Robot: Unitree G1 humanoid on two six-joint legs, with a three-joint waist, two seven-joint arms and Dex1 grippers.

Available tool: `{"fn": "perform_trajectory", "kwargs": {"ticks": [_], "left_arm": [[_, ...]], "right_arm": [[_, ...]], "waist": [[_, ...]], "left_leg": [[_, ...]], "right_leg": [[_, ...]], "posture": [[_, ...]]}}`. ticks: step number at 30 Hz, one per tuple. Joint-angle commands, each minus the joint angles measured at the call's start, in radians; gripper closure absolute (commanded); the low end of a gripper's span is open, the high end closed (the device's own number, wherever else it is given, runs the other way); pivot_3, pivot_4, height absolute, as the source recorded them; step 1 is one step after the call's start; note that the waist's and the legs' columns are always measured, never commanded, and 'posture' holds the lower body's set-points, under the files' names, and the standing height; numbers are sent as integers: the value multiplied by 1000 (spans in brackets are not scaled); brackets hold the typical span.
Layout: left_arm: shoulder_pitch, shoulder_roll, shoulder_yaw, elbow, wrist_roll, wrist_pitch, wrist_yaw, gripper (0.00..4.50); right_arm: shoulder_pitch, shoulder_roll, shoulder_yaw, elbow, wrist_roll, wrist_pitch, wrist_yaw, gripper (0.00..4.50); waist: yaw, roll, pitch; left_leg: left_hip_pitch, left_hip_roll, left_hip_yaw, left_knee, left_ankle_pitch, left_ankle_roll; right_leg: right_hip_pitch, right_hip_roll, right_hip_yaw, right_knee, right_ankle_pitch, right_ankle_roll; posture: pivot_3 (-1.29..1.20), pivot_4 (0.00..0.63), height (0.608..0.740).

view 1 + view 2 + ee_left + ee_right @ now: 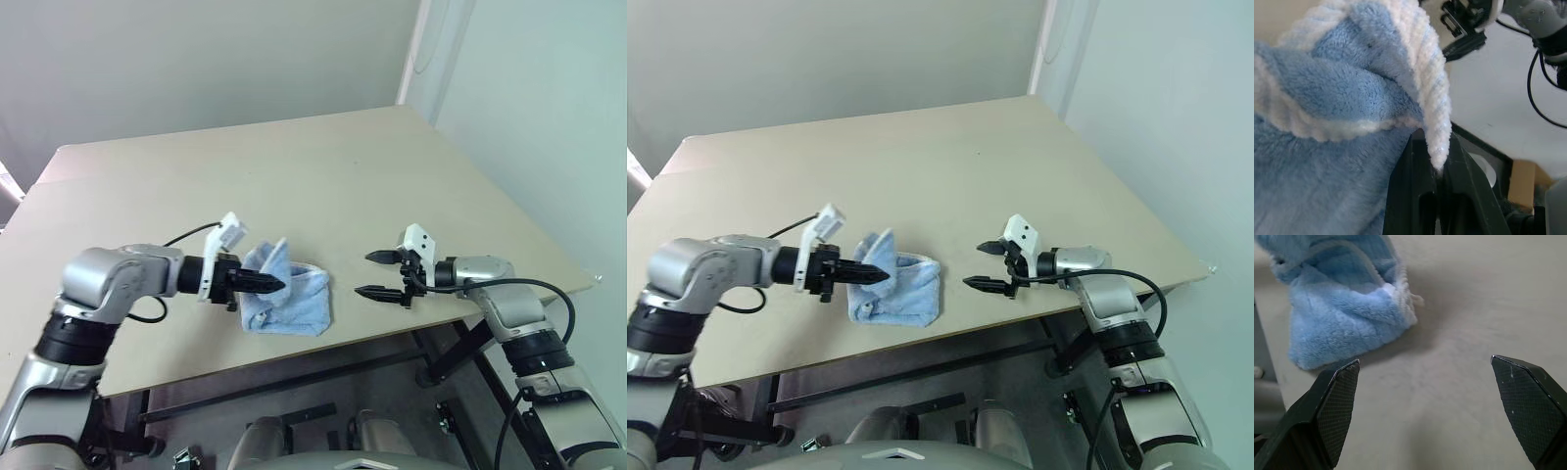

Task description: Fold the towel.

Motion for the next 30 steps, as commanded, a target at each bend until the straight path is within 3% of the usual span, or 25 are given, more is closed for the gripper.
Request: {"fn": "perform_trajectory", "kwargs": {"ticks": [1, 3, 6, 9, 12, 19, 23, 30], "left_arm": [[-16, -25, -82, 39, 83, -77, -31, 4475], [-15, -47, -103, 66, 106, -106, -44, 4475], [-11, -57, -112, 75, 122, -126, -72, 3791], [-1, -63, -96, 69, 127, -142, -78, 2734], [66, -36, -60, -23, 168, -267, -68, 1687], [243, -13, 119, -240, 75, -369, -84, 1687], [204, -36, 201, -154, 76, -413, -53, 1687], [77, -92, 189, 151, 223, -567, 2, 1687]], "right_arm": [[13, -4, -32, -62, 19, 7, -23, 0], [24, -5, -37, -69, 17, 11, -38, 0], [34, -11, -43, -74, 19, 13, -47, 0], [33, -15, -45, -65, 18, 10, -49, 0], [25, -11, -41, -48, 12, 4, -54, 0], [7, 12, -31, -19, 7, -8, -62, 0], [-3, 13, -31, -10, 9, -13, -55, 0], [-21, 21, -26, 2, 3, -22, -59, 0]], "waist": [[1, 0, 0], [4, 0, 0], [4, -1, 0], [4, -1, 0], [1, -1, 0], [7, -1, 1], [8, -1, 1], [6, -1, 1]], "left_leg": [[0, 0, 0, 0, 0, 0], [0, 0, 0, 0, 0, 0], [0, 0, 0, 2, 0, 0], [0, 0, 0, 4, 0, 0], [0, 1, -1, 3, 0, 0], [0, 2, -1, 2, 0, 0], [0, 2, -1, 8, 0, 0], [0, 2, -1, 13, 0, 0]], "right_leg": [[0, 0, 0, 0, 0, 0], [-1, 1, 0, 1, 0, 0], [0, 1, 0, 2, 0, 0], [1, 1, 0, 2, 0, 0], [1, 0, 0, 2, 0, 0], [0, 0, 1, 2, 0, 0], [3, 0, -1, 2, 0, 0], [6, 1, -2, 2, 0, 1]], "posture": [[0, 0, 740], [0, 0, 740], [0, 0, 740], [0, 0, 740], [0, 0, 740], [0, 0, 740], [0, 0, 740], [0, 0, 740]]}}
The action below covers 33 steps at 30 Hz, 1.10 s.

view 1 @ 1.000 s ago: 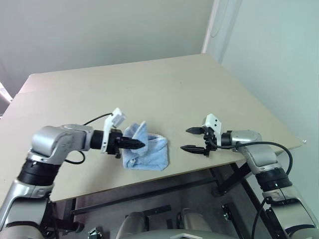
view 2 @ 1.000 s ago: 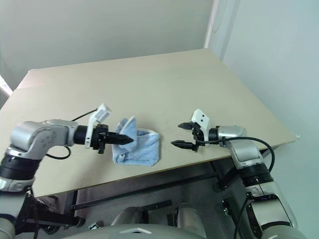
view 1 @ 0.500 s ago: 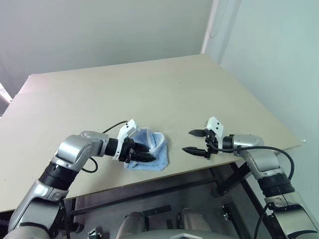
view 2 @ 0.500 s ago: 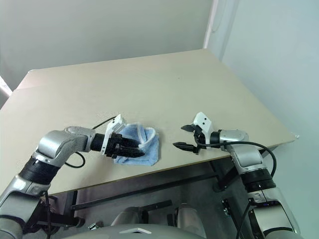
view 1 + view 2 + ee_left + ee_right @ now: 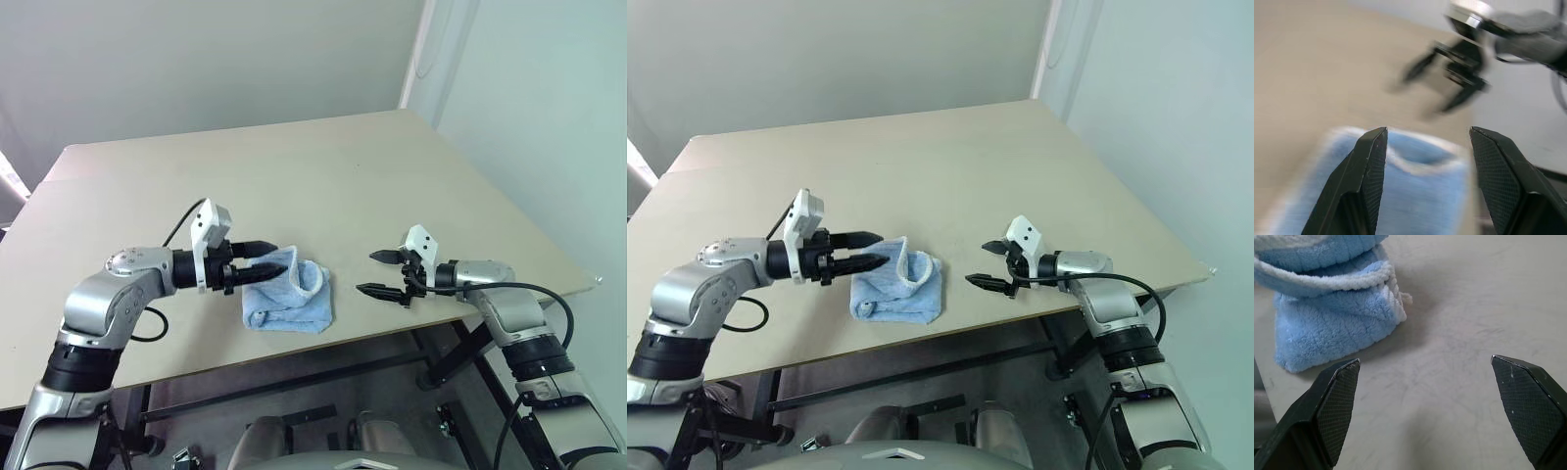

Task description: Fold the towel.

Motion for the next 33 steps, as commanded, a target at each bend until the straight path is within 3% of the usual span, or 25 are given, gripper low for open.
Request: {"fn": "perform_trajectory", "kwargs": {"ticks": [1, 6, 15, 24, 33], "left_arm": [[-54, -22, -11, 140, 90, -97, 19, 1687], [-52, -101, -87, 230, 204, -215, 45, 1687], [0, -257, -211, 183, 334, -406, 82, 1687], [102, -241, -286, 226, 460, -569, 61, 1687], [98, -288, -226, 284, 410, -623, 59, 1687]], "right_arm": [[-29, 8, -16, -17, 6, -16, -6, 0], [-12, 7, -20, -34, 8, -16, -14, 0], [-4, 5, -32, -32, 8, -25, -41, 0], [-14, 5, -29, -23, 4, -38, -53, 0], [-34, 19, -42, -32, 50, 11, -40, 0]], "waist": [[0, 0, 0], [2, 0, 0], [4, 0, 0], [3, 1, 0], [2, 1, -1]], "left_leg": [[0, 0, 0, 0, 0, 0], [-1, -1, -1, -3, 0, 1], [0, -1, -1, -1, 0, 1], [0, 0, 0, -1, 0, 1], [1, -1, -1, 1, -1, 1]], "right_leg": [[0, 0, 0, 0, 0, 0], [-1, 0, 0, 0, 1, 0], [0, -1, 1, 0, 1, 1], [0, 1, 1, 0, 1, 1], [1, 0, 0, 1, 1, 1]], "posture": [[0, 0, 740], [0, 0, 740], [0, 0, 740], [0, 0, 740], [0, 0, 740]]}}
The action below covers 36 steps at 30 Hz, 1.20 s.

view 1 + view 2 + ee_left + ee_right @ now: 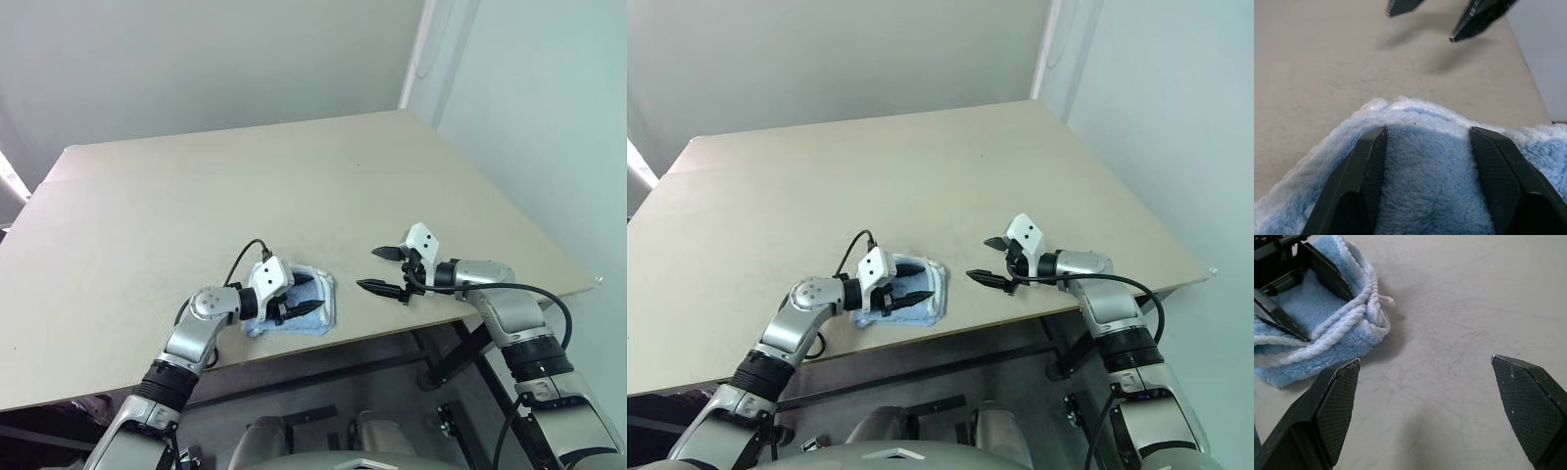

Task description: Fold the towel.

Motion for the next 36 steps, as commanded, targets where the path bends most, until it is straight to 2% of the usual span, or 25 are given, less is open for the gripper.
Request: {"fn": "perform_trajectory", "kwargs": {"ticks": [1, 4, 8, 11, 15, 18, 26, 36], "left_arm": [[-14, 3, 29, 0, -27, -12, -25, 1687], [-32, 19, 88, -77, -116, 68, -50, 1687], [-45, 90, 164, -223, -244, 217, -94, 1687], [-36, 186, 241, -313, -334, 314, -130, 1687], [36, 287, 295, -387, -368, 364, -158, 1687], [147, 351, 322, -418, -346, 353, -167, 1687], [326, 372, 392, -492, -364, 362, -104, 1687], [364, 357, 372, -525, -328, 333, -55, 1687]], "right_arm": [[-46, 21, -41, -31, 53, 35, 7, 0], [-69, 47, -78, -61, 146, 156, 7, 0], [-88, 63, -96, -97, 233, 324, -2, 0], [-153, 90, -126, -37, 330, 625, -70, 0], [-195, 92, -113, 5, 386, 842, -68, 0], [-208, 122, -123, 30, 427, 984, -91, 0], [-195, 189, -108, 34, 455, 1103, -136, 0], [-230, 285, -95, 139, 413, 1124, -223, 0]], "waist": [[-1, 0, 0], [-1, 0, 0], [-2, 0, 0], [-8, 0, 0], [-6, 1, 1], [-9, 1, 1], [-4, 1, 1], [-7, 2, 1]], "left_leg": [[0, 0, 0, 0, 0, 0], [0, 1, -1, 0, 0, 0], [-1, 1, -4, -1, 0, 0], [-1, 1, -4, -1, 0, 0], [-1, 1, -3, -2, 0, 0], [-2, 1, -3, -3, 0, 1], [-4, 1, -2, -4, -1, 0], [-4, 1, -1, -6, -1, 0]], "right_leg": [[0, 0, 0, 0, 0, 0], [0, 1, 0, 0, 0, 0], [-1, 1, 0, 1, 0, 0], [-2, 1, 0, 1, 0, 0], [-2, 0, 0, 0, 0, 0], [-3, -1, 0, 0, 0, 0], [-7, -2, 1, 0, 0, 0], [-9, -2, 1, 0, 0, 0]], "posture": [[0, 0, 740], [0, 0, 740], [0, 0, 740], [0, 0, 740], [0, 0, 740], [0, 0, 740], [0, 0, 740], [0, 0, 740]]}}
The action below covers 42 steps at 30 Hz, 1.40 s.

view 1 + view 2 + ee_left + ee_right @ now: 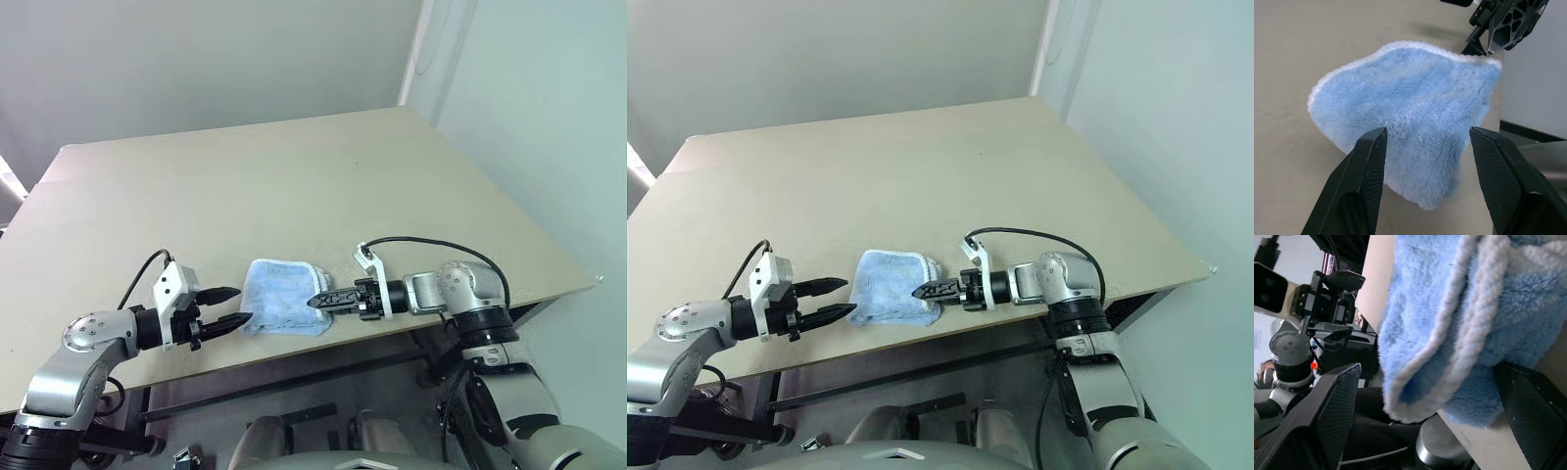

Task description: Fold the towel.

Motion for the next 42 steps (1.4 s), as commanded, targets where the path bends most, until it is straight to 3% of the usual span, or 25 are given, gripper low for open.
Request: {"fn": "perform_trajectory", "kwargs": {"ticks": [1, 8, 10, 12, 20, 22, 25, 30, 34, 37, 42], "left_arm": [[-2, -6, 13, -40, 0, -18, 18, 1687], [17, -14, -5, -36, 28, -41, 29, 1687], [9, -19, -11, -34, 33, -44, 33, 1648], [2, -21, -18, -30, 40, -48, 35, 1648], [-20, -22, -23, -18, 49, -52, 37, 1648], [-26, -22, -17, -13, 45, -50, 37, 1648], [-27, -21, -1, -2, 42, -51, 43, 1648], [11, -14, 63, -6, 23, -42, 60, 1648], [64, -3, 110, -32, 24, -38, 72, 1648], [85, -9, 121, -51, 22, -34, 89, 1648], [85, -24, 125, -62, 10, -31, 117, 1648]], "right_arm": [[-23, 13, 9, 24, -14, 6, -28, 0], [-29, 57, -6, 76, -21, 16, -71, 0], [-41, 85, -29, 110, -26, 14, -98, 384], [-40, 96, -18, 124, -38, 5, -105, 919], [-33, 71, 7, 90, -28, 39, -78, 3906], [-37, 59, 2, 82, -24, 46, -74, 4482], [-44, 38, -11, 55, -9, 49, -62, 4482], [-118, 37, -159, 45, 47, 37, -68, 4482], [-215, 39, -194, 94, 16, -58, -80, 4482], [-303, 25, -203, 198, -9, -149, -55, 4482], [-473, 26, -232, 556, -113, -487, -48, 4482]], "waist": [[0, 0, 0], [-7, 0, 0], [-10, 0, -1], [-21, 0, -1], [-28, -2, -2], [-28, -2, -2], [-26, -2, -2], [-24, 0, -1], [-29, 1, 0], [-27, 1, 0], [-28, 2, 0]], "left_leg": [[0, 0, 0, 0, 0, 0], [2, 1, 1, 0, 0, 0], [2, 2, 1, 0, 0, 0], [2, 2, 0, 0, 0, 0], [3, 1, 1, -7, 0, 0], [3, 1, 0, -7, 0, 0], [3, 1, 1, -6, 0, 0], [1, 0, 1, -5, 0, 0], [1, 0, 2, -8, 0, 0], [1, 1, 2, -9, 0, 0], [2, 0, 3, -7, 0, 0]], "right_leg": [[0, 0, 0, 0, 0, 0], [1, 1, 0, 0, 0, 0], [1, 1, 0, 0, 0, 0], [1, 1, 0, 0, 0, 0], [-1, 1, 0, -1, 0, -1], [0, 1, 0, -1, 0, -1], [0, 1, 0, -1, 0, -1], [-1, -1, 0, -1, 0, -1], [-3, 0, 0, -1, 0, -1], [-3, 1, 0, -1, -1, -2], [-2, 0, 0, -1, -1, -2]], "posture": [[0, 0, 740], [0, 0, 740], [0, 0, 740], [0, 0, 740], [0, 0, 740], [0, 0, 740], [0, 0, 740], [0, 0, 740], [0, 0, 740], [0, 0, 740], [0, 0, 740]]}}
